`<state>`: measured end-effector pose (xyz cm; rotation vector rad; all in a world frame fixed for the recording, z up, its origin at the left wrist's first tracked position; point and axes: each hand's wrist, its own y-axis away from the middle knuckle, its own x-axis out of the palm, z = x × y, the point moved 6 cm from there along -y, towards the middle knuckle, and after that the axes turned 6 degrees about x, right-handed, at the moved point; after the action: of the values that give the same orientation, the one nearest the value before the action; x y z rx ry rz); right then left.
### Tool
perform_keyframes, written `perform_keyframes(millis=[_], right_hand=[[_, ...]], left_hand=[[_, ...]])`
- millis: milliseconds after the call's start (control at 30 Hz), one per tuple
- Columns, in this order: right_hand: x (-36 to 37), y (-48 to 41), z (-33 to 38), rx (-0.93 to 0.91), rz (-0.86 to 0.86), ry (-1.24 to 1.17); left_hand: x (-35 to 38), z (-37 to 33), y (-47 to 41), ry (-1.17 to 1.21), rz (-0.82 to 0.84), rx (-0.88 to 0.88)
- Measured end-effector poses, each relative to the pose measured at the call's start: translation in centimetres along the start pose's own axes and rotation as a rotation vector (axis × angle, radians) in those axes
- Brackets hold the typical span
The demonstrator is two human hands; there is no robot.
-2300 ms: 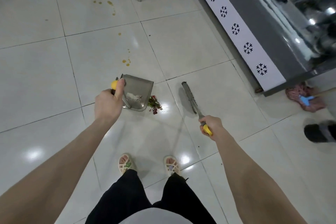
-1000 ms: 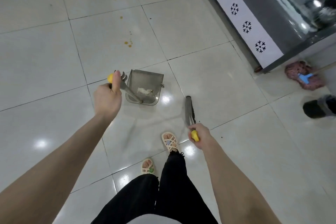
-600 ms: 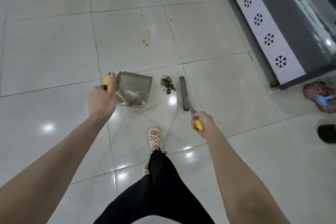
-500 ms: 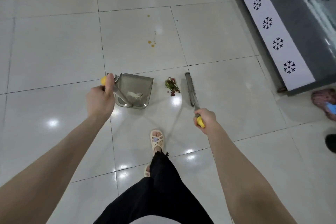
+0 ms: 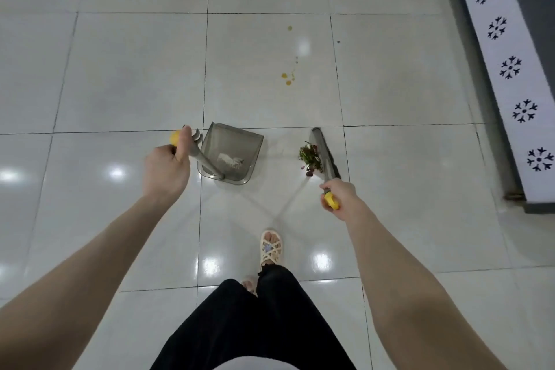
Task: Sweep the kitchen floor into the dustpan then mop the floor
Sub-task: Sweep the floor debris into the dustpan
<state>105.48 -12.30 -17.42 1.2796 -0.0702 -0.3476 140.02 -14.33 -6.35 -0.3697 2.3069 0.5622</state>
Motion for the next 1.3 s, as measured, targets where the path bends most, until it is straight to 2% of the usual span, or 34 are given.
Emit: perform_keyframes(millis=[300,567,733,867,1100,1300], right_hand=[[0.7,1.8,4.1,-0.097,-0.081,0.139],[2.5,-0.5,4.2,-0.136,-0.257,0.328],[5.3,-1.1,1.0,0.004,-0.226,0.122],[8.4,-0.7,-2.3,0.063,-0.177,0.046],[15.7,2.0,-5.6,0.065,-0.077,-0.020],[15.2,4.7,-6.1,0.040,-0.117,-0.092]], left_hand=[[-0.2,-1.0,-3.2,-0.017,0.012,-0.019],[-2.2,-0.2,-7.6,-0.039,0.071,0.052],[-3.3,1.3,-10.4,-0.059,0.132,0.101],[-4.4,2.4,-11.7,-0.095,0.148,0.147],[-5.2,3.3,-13.5,-0.127,0.253,0.177],[-6.2,3.5,-13.4,-0.168,0.337,0.219]])
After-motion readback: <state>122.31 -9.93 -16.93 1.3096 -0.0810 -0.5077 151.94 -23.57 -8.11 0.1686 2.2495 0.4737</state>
